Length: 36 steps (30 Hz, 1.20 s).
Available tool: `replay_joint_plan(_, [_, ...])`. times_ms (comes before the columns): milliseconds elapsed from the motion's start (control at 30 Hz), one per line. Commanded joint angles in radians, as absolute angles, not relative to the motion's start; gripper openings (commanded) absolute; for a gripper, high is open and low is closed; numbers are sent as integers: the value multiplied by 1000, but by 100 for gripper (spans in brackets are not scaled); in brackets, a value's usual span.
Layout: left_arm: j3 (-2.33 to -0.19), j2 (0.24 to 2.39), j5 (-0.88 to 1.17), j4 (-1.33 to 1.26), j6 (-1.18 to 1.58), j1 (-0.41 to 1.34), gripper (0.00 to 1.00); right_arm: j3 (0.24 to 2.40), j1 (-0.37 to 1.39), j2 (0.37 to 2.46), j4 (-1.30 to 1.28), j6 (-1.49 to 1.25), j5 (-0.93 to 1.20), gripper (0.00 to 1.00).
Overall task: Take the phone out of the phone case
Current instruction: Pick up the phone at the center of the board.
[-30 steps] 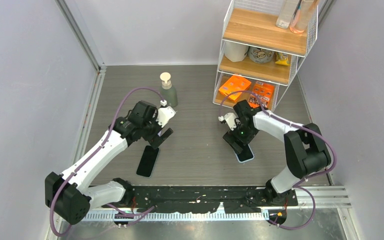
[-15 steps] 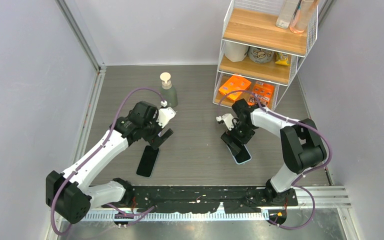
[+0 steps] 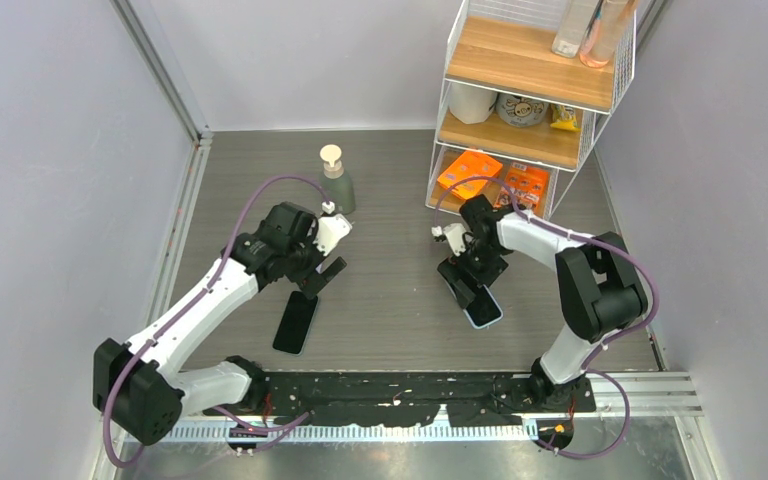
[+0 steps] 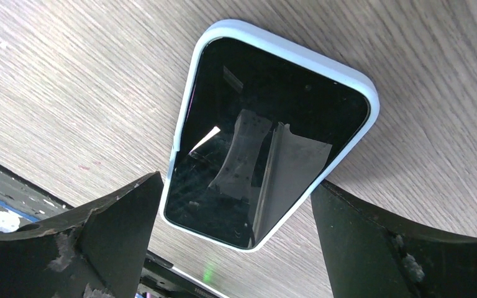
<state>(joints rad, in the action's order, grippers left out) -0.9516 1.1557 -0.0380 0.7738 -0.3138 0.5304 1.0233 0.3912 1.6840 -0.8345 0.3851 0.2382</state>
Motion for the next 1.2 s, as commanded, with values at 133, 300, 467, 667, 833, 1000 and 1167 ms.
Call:
replay_joint_plan(133, [-954,1165,-65,733,-298,529,100,1054,448,1693,-739,253,172,95])
replay_joint_plan(300, [-958,1179,-72,729,-293,529,100,1049,474,1718,-706,222,116,95])
replay_joint_plan(467, [-965,1191,-74,731,-287,529,100,1043,485,1763,-679,220,83,95])
replay_joint_plan(667, [-965,1195,-77,730,-287,529,100,1033,484,1762,-657,222,72,99])
replay_joint_plan(833, [-964,1198,-78,729,-286,529,100,1029,484,1761,-649,222,64,100])
replay_joint_plan(1000, [-963,1196,-77,729,-283,529,100,1030,485,1764,-651,221,60,94])
replay_joint_plan(1167, [-963,1194,-78,729,-285,529,99,1033,484,1763,-660,227,85,82])
